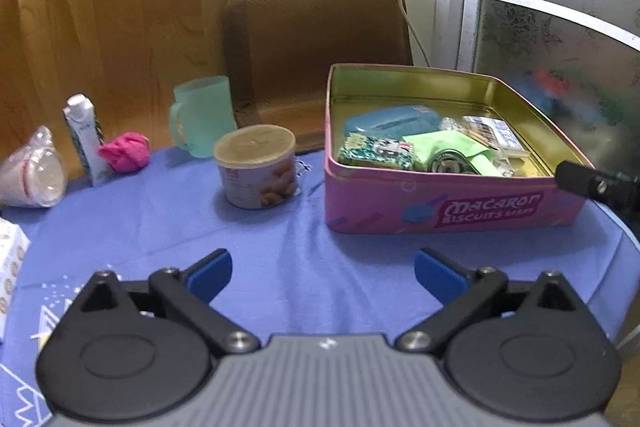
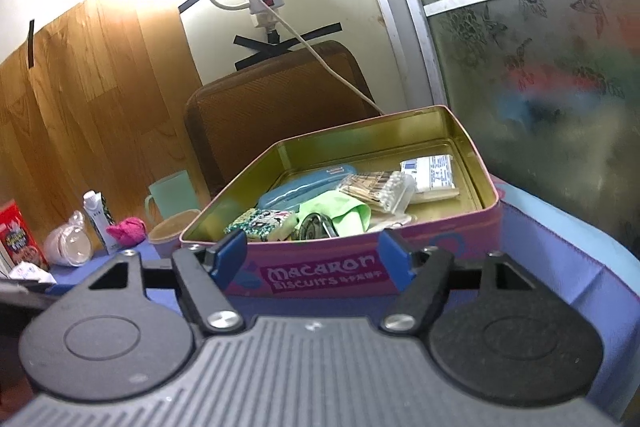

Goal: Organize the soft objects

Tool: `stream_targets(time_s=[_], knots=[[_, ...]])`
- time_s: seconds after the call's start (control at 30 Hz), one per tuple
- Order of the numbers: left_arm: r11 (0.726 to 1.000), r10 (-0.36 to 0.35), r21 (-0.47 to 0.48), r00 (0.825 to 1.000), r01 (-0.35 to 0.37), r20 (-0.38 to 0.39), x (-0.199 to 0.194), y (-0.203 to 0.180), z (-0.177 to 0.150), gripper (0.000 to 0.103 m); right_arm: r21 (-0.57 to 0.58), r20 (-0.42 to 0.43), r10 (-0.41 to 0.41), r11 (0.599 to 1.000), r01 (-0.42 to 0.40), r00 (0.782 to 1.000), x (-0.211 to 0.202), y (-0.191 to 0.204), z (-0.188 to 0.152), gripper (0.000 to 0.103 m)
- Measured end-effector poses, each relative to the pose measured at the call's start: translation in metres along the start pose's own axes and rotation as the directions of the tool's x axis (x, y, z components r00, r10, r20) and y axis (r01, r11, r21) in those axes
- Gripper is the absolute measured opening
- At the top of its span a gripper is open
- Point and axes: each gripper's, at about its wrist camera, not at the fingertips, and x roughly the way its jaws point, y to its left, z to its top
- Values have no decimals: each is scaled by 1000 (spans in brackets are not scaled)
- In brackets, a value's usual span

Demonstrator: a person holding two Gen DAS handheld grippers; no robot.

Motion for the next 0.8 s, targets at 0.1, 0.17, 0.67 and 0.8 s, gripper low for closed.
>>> stream_targets(time_s=[0.1, 0.17, 0.67, 0.8], knots=[[1000, 14, 10, 1000, -14, 12, -5, -1, 0, 102, 25, -8, 9, 1000, -9, 1000, -3, -3, 6, 78], [1000, 15, 19, 1000, -15, 18, -7, -3, 0, 103, 43, -14, 18, 999, -18, 1000, -5, -5, 8, 79], [1000, 17, 26, 1000, -17, -17, -4, -6, -7, 103, 52, -39, 28, 998, -26, 999, -5, -5, 5, 80], [1000, 16, 20, 1000, -16, -16, -3, -4, -7, 103, 55, -49, 26, 998, -23, 998, -3, -5, 4, 80]])
